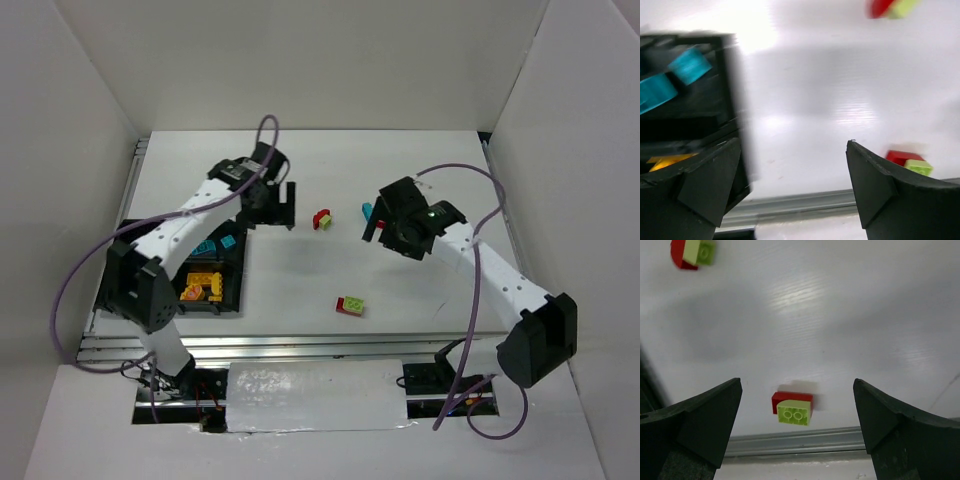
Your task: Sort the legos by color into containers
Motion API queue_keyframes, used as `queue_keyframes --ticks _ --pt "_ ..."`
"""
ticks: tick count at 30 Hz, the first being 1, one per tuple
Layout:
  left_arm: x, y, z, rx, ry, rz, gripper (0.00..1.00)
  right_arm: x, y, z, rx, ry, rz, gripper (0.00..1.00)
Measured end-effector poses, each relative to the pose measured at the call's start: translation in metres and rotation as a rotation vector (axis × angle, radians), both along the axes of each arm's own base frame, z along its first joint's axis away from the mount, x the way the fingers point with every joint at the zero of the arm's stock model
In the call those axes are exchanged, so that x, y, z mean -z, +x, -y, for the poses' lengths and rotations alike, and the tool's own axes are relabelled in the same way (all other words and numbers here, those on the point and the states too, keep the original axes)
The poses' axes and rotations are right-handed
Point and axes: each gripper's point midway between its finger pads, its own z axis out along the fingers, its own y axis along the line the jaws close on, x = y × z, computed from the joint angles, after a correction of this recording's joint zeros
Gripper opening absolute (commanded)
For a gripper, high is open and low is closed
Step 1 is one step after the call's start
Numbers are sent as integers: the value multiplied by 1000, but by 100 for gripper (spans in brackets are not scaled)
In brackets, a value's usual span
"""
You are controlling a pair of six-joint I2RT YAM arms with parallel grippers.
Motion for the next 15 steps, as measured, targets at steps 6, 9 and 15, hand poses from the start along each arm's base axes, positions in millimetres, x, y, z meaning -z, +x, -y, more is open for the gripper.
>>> queue_keyframes --ticks 6,9,15 --pt "21 13 107 153 -19 -53 99 -37 6 61 259 30 95 100" --pt "26 10 154 216 -22 -69 97 -56 5 77 316 62 153 100" --pt "41 -39 206 332 -17 -134 93 -61 1 81 316 90 156 100"
